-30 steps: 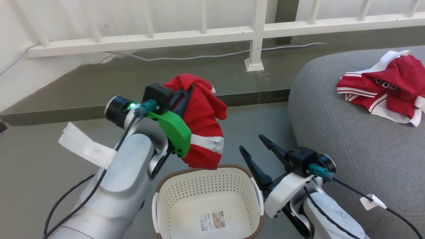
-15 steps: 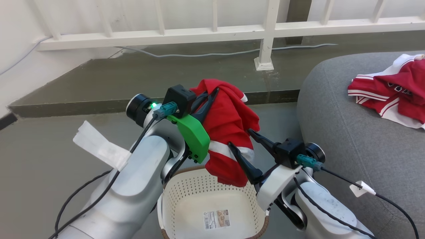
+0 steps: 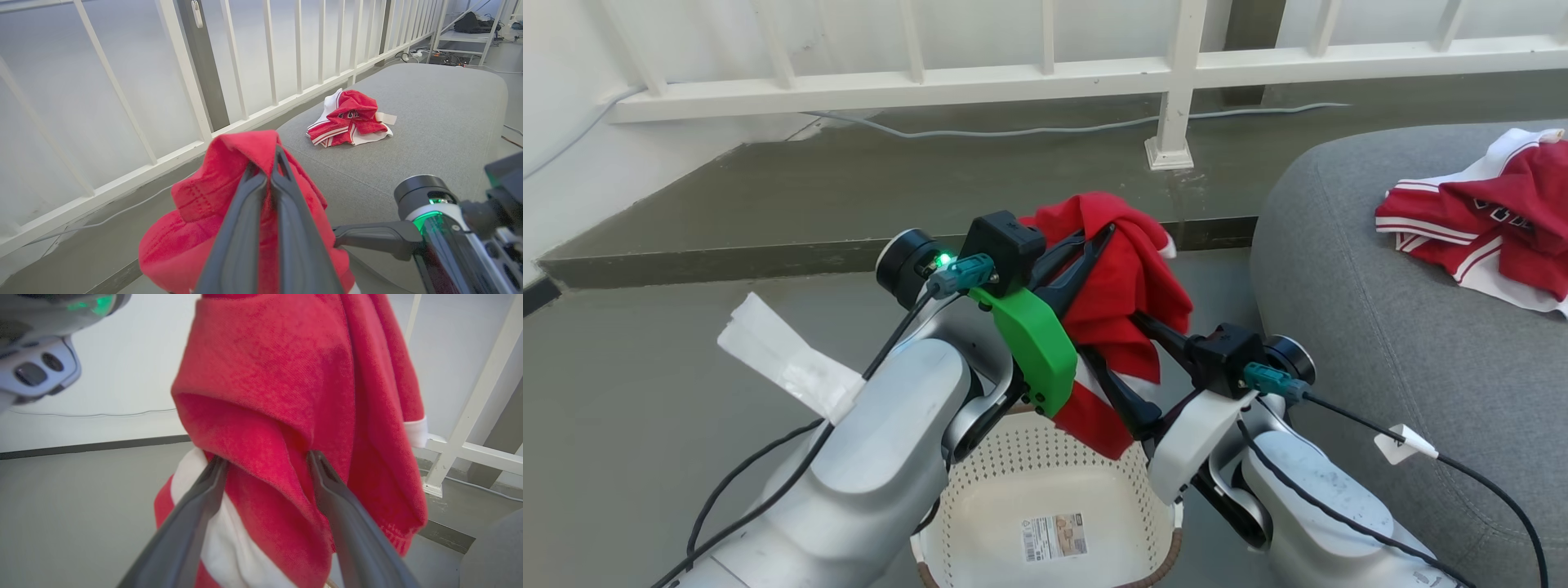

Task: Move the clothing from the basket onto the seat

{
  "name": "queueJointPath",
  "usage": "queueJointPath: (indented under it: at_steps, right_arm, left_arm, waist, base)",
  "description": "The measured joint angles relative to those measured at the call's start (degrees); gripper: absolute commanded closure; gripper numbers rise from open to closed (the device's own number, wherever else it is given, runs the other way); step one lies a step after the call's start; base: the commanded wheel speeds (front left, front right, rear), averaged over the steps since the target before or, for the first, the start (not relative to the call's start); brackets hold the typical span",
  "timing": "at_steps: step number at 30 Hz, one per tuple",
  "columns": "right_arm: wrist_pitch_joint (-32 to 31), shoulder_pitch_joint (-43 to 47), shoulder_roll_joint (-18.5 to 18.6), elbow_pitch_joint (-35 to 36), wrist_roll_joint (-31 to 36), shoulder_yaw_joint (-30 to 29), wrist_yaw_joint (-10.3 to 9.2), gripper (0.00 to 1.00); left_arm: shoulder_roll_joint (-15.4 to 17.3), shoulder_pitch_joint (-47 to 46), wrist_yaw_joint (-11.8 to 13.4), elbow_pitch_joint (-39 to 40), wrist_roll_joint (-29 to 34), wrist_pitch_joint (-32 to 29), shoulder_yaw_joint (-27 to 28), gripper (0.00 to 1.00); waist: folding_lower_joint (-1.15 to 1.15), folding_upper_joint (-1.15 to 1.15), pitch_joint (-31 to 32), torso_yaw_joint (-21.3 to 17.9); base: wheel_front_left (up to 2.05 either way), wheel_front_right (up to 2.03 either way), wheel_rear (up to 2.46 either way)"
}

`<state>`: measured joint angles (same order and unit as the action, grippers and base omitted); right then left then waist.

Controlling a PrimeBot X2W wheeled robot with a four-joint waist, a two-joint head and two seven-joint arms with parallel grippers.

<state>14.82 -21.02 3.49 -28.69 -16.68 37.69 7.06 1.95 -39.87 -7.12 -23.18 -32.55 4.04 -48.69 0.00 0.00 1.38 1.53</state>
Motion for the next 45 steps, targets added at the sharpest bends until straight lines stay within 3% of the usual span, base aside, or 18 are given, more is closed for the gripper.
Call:
queueJointPath:
  at_steps: [2, 5, 6, 16, 18, 19, 20, 21, 29, 45]
  right_arm:
    - [0.0, -0.13, 0.01, -0.45, -0.02, 0.27, 0.0, 0.0]
    - [0.0, -0.43, 0.02, -0.97, -0.15, 0.66, 0.0, 0.88]
    - [0.0, -0.9, 0.02, -1.35, -0.2, 0.67, 0.0, 1.0]
    - [0.0, -1.89, 0.02, -1.74, -0.55, -1.78, -0.02, 1.0]
    - [0.0, -2.29, 0.02, -1.62, -0.62, -2.48, -0.1, 1.0]
    - [0.0, -2.29, 0.02, -1.6, -0.62, -2.83, -0.14, 1.0]
    - [0.0, -2.29, 0.02, -1.6, -0.63, -3.24, -0.18, 1.0]
    - [0.0, -2.29, 0.02, -1.58, -0.63, -3.64, -0.22, 1.0]
    - [-0.01, -3.05, 0.74, -0.37, -0.96, -7.46, -1.58, 1.0]
    - [0.0, -3.4, 6.49, 5.5, -0.94, -16.81, -4.97, 1.0]
  left_arm:
    - [0.0, 0.01, 0.0, 0.23, -0.78, -0.47, -0.05, 1.0]
    - [0.0, 0.02, 0.01, 0.49, -1.04, -0.56, -0.08, 1.0]
    - [0.0, 0.03, 0.05, 0.68, -1.04, -0.98, -0.07, 1.0]
    - [0.0, 2.43, 1.25, 1.12, -1.75, -0.89, 0.98, 1.0]
    - [0.0, 2.8, 1.56, 1.03, -2.23, -0.88, 1.56, 0.91]
    - [0.01, 2.96, 1.59, 0.94, -2.45, -0.76, 1.94, 0.83]
    - [0.01, 3.14, 1.6, 0.82, -2.74, -0.6, 2.3, 0.62]
    - [0.0, 3.43, 1.79, 0.8, -3.03, -0.34, 2.61, 0.0]
    - [0.96, 4.76, 3.15, 0.68, -5.0, 2.58, 5.91, 0.0]
    - [2.33, 8.28, 3.18, 1.09, -5.0, 5.17, 5.56, 0.0]
  waist:
    - [0.0, 0.0, -0.07, -0.09]
    - [0.0, 0.0, -0.2, -0.22]
    - [0.0, 0.0, -0.28, -0.32]
    - [0.0, 0.0, -0.8, -1.12]
    - [0.0, 0.0, -0.92, -1.32]
    - [0.0, 0.0, -0.97, -1.44]
    - [0.0, 0.0, -1.03, -1.55]
    - [0.0, 0.0, -1.08, -1.67]
    - [0.0, 0.0, -1.67, -3.45]
    - [0.0, 0.0, -1.93, -8.81]
  base:
    - [0.0, 0.0, 0.0]
    - [0.0, 0.0, 0.0]
    - [0.0, 0.0, 0.0]
    - [0.0, 0.0, 0.0]
    - [0.0, 0.0, 0.0]
    - [0.0, 0.0, 0.0]
    - [0.0, 0.0, 0.0]
    - [0.0, 0.0, 0.0]
    - [0.0, 0.0, 0.0]
    - [0.0, 0.0, 0.0]
